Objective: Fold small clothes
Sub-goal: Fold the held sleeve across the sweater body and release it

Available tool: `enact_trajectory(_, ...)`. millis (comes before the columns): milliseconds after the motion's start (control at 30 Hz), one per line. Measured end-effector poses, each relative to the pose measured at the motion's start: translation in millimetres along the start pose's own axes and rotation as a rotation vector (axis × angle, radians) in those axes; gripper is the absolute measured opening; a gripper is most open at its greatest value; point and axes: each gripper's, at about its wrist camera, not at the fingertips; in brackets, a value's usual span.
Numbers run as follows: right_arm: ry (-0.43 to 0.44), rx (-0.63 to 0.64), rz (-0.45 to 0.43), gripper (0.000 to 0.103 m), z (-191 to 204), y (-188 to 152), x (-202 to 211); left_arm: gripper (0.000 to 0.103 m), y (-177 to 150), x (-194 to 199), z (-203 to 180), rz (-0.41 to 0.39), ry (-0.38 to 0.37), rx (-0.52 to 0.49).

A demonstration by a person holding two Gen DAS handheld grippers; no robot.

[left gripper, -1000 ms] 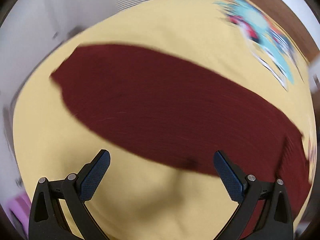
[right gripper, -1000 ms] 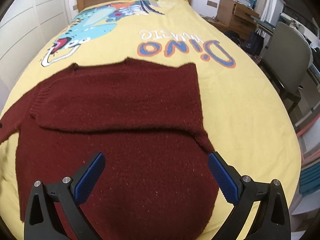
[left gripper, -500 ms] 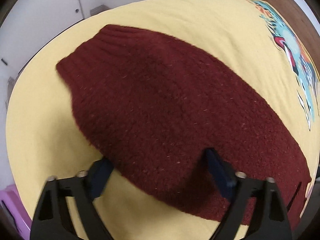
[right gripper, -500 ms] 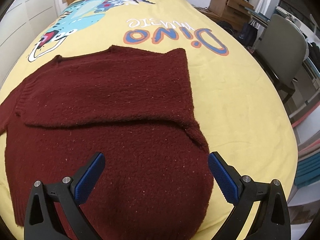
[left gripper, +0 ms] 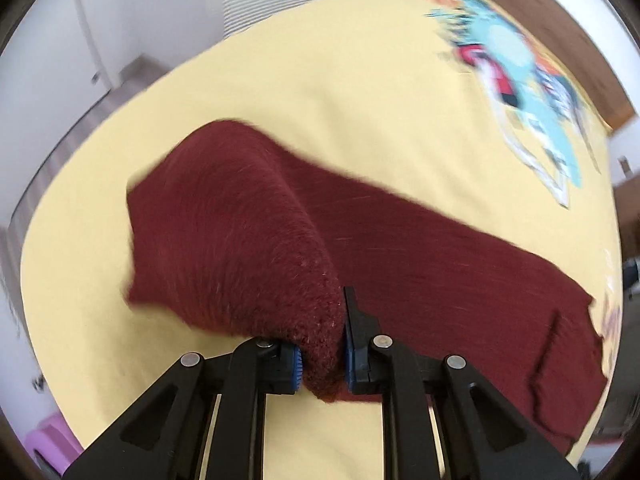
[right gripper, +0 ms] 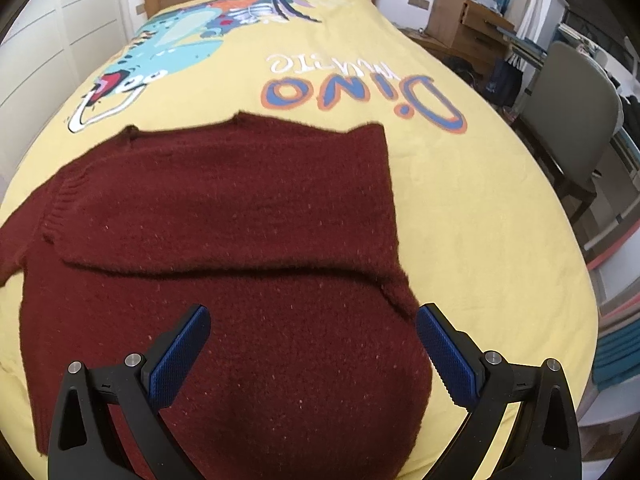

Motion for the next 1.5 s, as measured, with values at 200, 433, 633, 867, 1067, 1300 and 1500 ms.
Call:
enact_trajectory(200, 0.011, -0.012, -0.033, 0.102, -11, 12, 10, 0.012, -33, 42, -73, -0.044, -0.107, -0.174)
enact_trajectory(433, 0.002, -0.012, -0.034, 0.102, -32, 27, 13, 0.012, -97, 67, -172, 0.004, -0.214, -0.362)
enact_trajectory(633, 0.013, -0.043, -0.043, 0.102, -52, 37, 18, 0.012, -142, 65, -247, 0.046, -0.257, -0.481)
enact_trajectory(867, 0.012, -0.043, -0.065, 0.102, -65, 41, 27, 0.011, -193, 47, -326, 0.086, -0.329, -0.574)
enact_trajectory(1067, 0.029, -0.051, -0.045, 0.102, -69, 33, 21, 0.011, -245, -1, -349, 0.119, -0.221, -0.607)
enact_trajectory(1300, 0.057, -0.042, 0.000, 0.102, -65, 20, 6, 0.015, -272, -58, -340, 0.154, -0.087, -0.644)
enact_trajectory(1500, 0.090, -0.062, 0.019, 0.102, -60, 12, -5, 0.019, -281, -68, -338, 0.149, -0.069, -0.685)
Point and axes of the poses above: each gripper's, at about its wrist camera, not at the fingertips, and x roughly against the way its jaws point, z to its left, y to its top, and after that the axes turned 13 degrees about x, right-handed
